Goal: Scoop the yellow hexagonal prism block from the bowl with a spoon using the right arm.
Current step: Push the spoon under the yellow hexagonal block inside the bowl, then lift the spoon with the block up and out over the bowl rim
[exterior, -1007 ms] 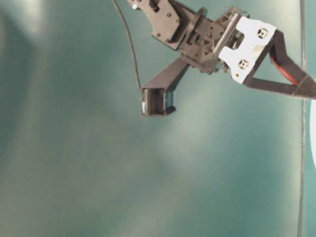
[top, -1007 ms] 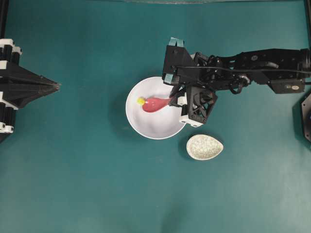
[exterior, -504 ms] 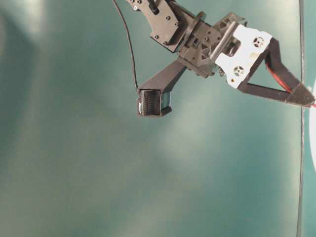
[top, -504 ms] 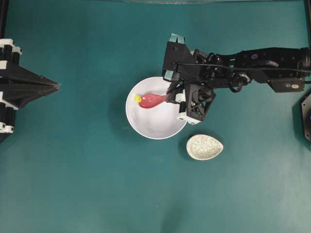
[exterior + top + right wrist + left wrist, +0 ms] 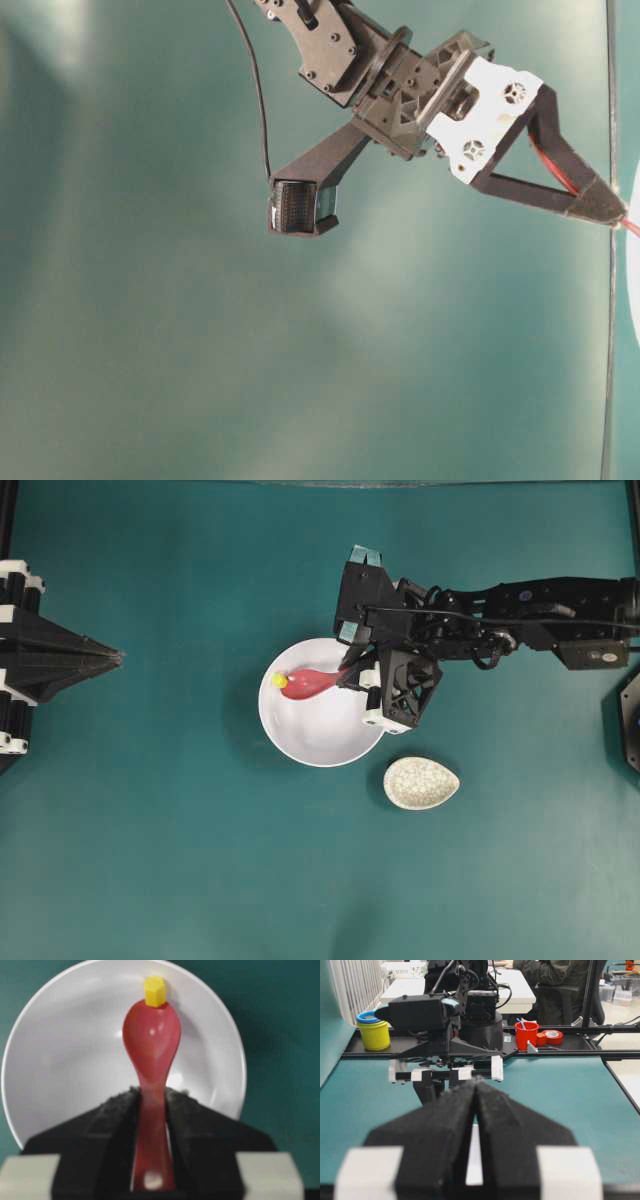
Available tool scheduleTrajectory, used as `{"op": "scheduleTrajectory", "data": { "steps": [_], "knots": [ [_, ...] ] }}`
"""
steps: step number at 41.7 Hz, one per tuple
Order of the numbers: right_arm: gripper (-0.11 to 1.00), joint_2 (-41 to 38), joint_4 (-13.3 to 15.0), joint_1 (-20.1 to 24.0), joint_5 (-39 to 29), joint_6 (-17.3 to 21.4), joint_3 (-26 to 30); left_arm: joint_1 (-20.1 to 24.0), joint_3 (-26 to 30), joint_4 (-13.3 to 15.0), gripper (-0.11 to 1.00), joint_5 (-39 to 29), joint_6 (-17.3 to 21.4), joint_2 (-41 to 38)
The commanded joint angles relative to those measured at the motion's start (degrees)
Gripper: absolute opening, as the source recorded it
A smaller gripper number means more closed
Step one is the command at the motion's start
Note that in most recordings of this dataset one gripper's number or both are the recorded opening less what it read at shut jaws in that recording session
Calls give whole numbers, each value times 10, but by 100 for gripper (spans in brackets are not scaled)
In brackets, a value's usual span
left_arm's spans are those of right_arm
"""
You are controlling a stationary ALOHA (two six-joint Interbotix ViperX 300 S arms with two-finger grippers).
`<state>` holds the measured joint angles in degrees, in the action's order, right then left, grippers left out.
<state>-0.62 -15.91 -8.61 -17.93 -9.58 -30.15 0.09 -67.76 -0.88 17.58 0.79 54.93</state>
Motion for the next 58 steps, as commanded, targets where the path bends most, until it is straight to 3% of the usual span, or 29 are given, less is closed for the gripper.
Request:
{"op": "scheduleTrajectory", "data": {
  "steps": [1, 41, 58],
  "knots": [
    [24, 21, 0, -1, 7, -1, 12, 0, 10, -2, 0, 3, 0, -4],
    [24, 54, 0, -1, 33, -1, 1, 0, 11, -2, 0, -1, 0, -4],
    [24, 136, 6, 0, 101, -10, -18, 0, 11, -2, 0, -4, 0, -4]
  ]
}}
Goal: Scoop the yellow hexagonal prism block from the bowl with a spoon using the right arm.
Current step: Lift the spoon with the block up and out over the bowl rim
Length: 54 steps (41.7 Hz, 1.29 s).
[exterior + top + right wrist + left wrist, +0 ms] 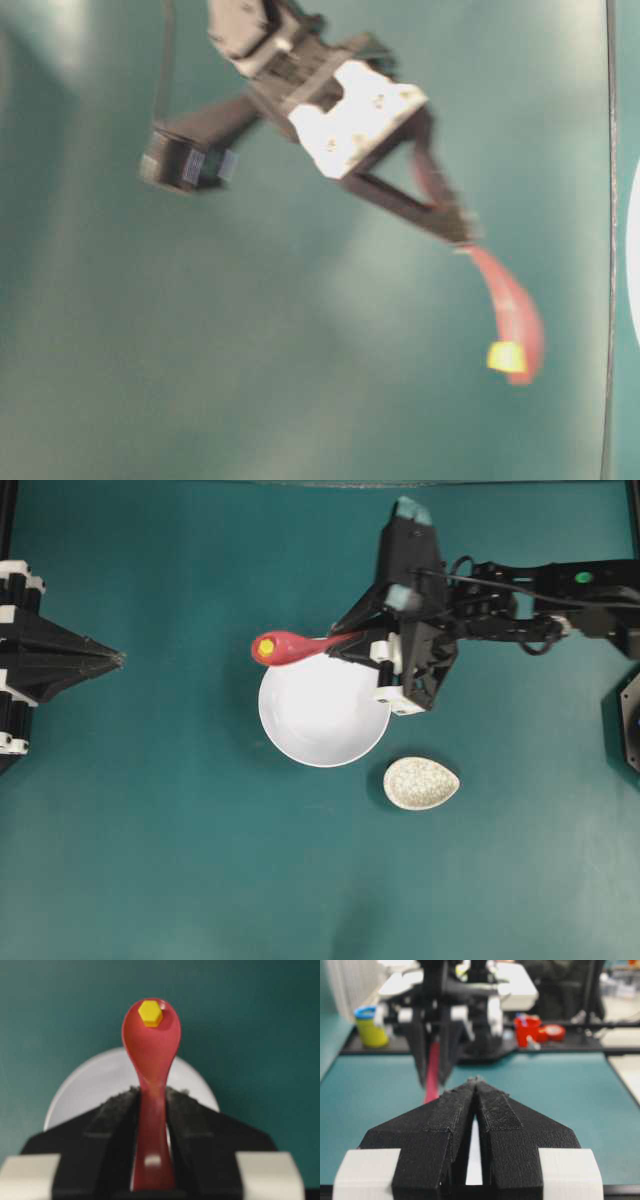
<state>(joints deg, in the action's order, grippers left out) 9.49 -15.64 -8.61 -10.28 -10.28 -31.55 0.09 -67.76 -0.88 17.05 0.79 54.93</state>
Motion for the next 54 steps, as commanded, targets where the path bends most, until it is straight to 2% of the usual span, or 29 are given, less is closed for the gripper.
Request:
{"op": "scheduleTrajectory", "data": {
  "steps": [1, 11, 19, 54],
  "knots": [
    [24, 40, 4, 0, 31, -4, -9, 0, 10, -2, 0, 2, 0, -5],
    [24, 111, 4, 11, 104, -4, -69, 0, 11, -2, 0, 2, 0, -5],
    [24, 148, 3, 15, 114, 3, -96, 0, 11, -2, 0, 2, 0, -4],
    [24, 155, 1, 40, 114, 7, -101, 0, 11, -2, 0, 1, 0, -4]
  ]
}}
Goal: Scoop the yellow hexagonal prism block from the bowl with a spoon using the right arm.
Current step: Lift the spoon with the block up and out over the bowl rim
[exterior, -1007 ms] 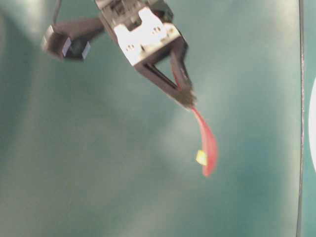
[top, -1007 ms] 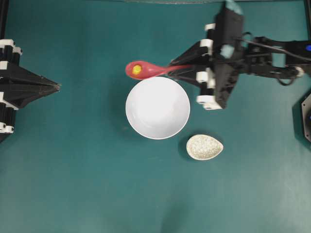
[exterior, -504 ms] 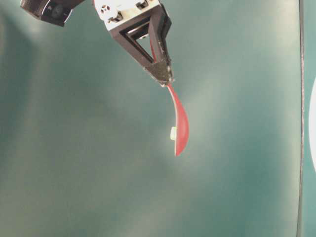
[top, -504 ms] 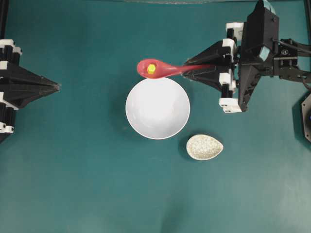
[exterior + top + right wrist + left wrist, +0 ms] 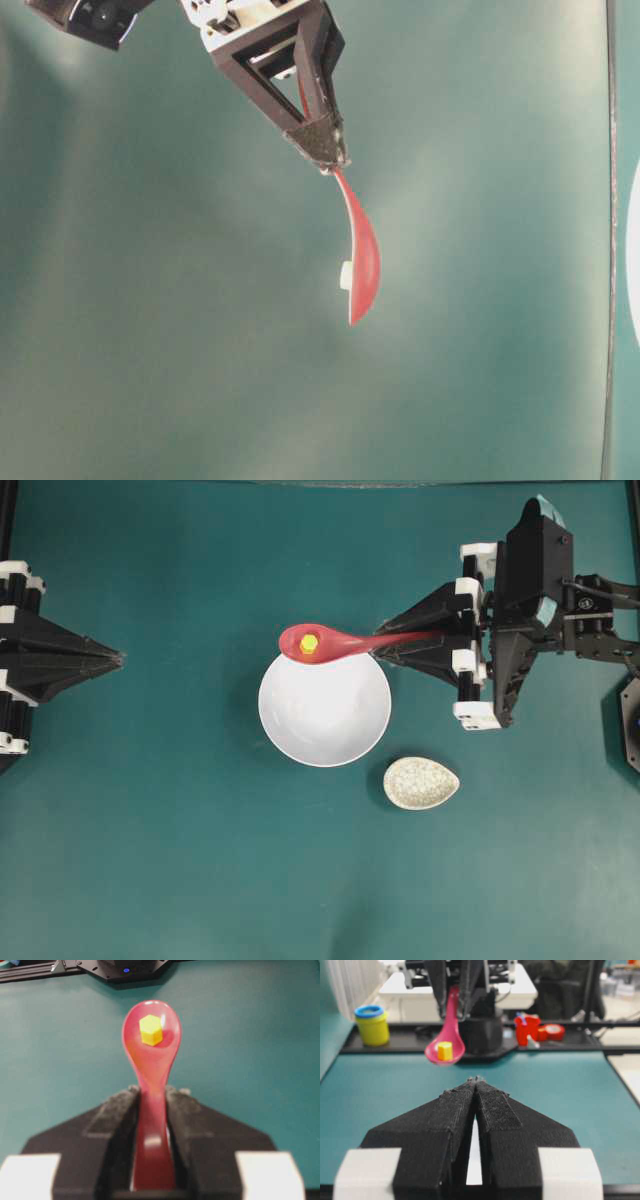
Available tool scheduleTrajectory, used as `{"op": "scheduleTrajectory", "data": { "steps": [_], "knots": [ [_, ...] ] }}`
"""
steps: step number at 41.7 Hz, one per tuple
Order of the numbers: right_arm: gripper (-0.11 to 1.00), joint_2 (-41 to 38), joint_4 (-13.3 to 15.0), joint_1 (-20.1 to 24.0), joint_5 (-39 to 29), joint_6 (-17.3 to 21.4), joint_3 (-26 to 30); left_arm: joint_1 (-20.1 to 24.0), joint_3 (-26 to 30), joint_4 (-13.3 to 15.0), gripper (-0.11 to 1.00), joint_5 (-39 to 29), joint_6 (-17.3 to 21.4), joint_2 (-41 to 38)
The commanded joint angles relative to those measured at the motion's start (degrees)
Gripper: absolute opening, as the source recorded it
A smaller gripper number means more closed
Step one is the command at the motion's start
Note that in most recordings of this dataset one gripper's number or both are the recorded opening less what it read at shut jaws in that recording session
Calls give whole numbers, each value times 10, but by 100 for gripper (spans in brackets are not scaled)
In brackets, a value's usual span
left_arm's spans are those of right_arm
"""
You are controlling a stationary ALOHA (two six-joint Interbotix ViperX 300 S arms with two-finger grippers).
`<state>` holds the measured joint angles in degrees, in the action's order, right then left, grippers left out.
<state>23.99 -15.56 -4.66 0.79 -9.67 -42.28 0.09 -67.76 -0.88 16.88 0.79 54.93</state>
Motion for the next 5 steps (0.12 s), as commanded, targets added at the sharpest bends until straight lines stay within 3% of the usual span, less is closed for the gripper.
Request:
{"op": "scheduleTrajectory", "data": {
  "steps": [1, 5],
  "knots": [
    [24, 10, 0, 1, 3, 1, 6, 0, 11, -2, 0, 4, 0, -4],
    [24, 10, 0, 1, 4, 1, 7, 0, 11, -2, 0, 0, -1, -4]
  ]
}}
